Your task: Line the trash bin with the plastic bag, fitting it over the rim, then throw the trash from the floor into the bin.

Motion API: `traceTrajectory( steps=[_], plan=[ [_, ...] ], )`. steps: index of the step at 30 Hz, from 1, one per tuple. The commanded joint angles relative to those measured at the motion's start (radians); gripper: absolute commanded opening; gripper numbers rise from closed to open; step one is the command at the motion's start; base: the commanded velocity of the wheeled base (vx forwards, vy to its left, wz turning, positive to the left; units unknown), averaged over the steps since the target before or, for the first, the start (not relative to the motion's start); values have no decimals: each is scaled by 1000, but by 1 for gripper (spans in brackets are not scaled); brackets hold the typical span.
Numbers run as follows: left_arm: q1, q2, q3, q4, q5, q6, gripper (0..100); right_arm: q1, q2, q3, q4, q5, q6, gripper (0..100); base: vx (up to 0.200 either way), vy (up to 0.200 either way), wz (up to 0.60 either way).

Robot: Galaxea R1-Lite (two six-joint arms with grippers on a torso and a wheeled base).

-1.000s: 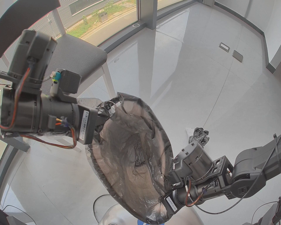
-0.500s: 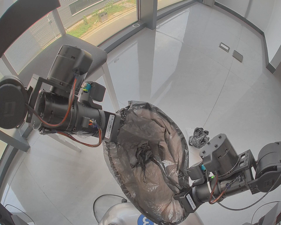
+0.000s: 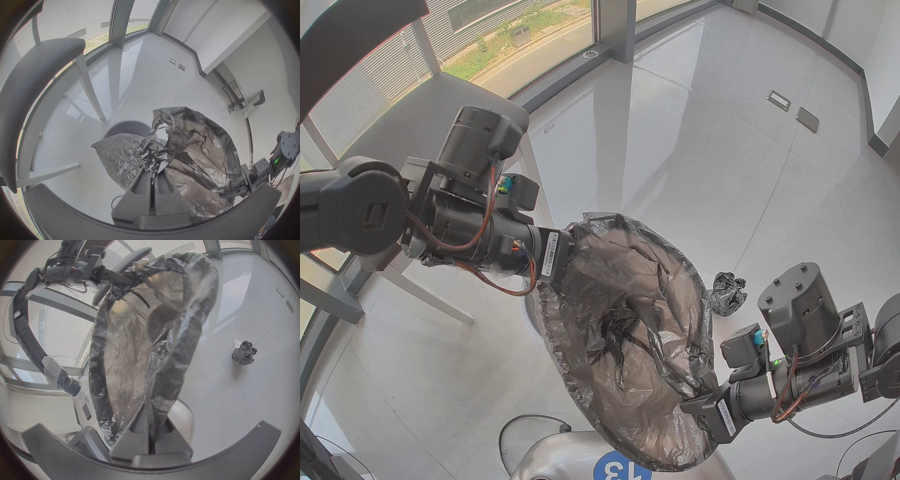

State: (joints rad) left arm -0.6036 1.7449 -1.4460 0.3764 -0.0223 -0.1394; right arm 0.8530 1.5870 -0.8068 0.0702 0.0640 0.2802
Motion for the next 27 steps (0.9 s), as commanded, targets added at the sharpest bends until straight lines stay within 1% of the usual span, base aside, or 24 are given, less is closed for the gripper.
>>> traceTrajectory(
  steps=[1, 8, 14, 19, 27],
  plan=[
    [-13, 47, -30, -19, -4, -17, 0, -3, -16, 0, -3, 0, -9, 0, 0, 0, 0],
    [-93, 91, -74, -22, -7, -100, 0, -3, -21, -2, -9, 2, -10, 0, 0, 0, 0],
    [-130, 102, -68, -17, -7, -166, 0, -6, -21, -20, -10, 2, -10, 0, 0, 0, 0],
    [-116, 105, -68, -14, -5, -184, 0, -12, -30, -41, -7, 2, -10, 0, 0, 0, 0],
    [-28, 94, -76, 10, 9, -174, 0, -17, -38, -63, -7, 2, -10, 0, 0, 0, 0]
  ],
)
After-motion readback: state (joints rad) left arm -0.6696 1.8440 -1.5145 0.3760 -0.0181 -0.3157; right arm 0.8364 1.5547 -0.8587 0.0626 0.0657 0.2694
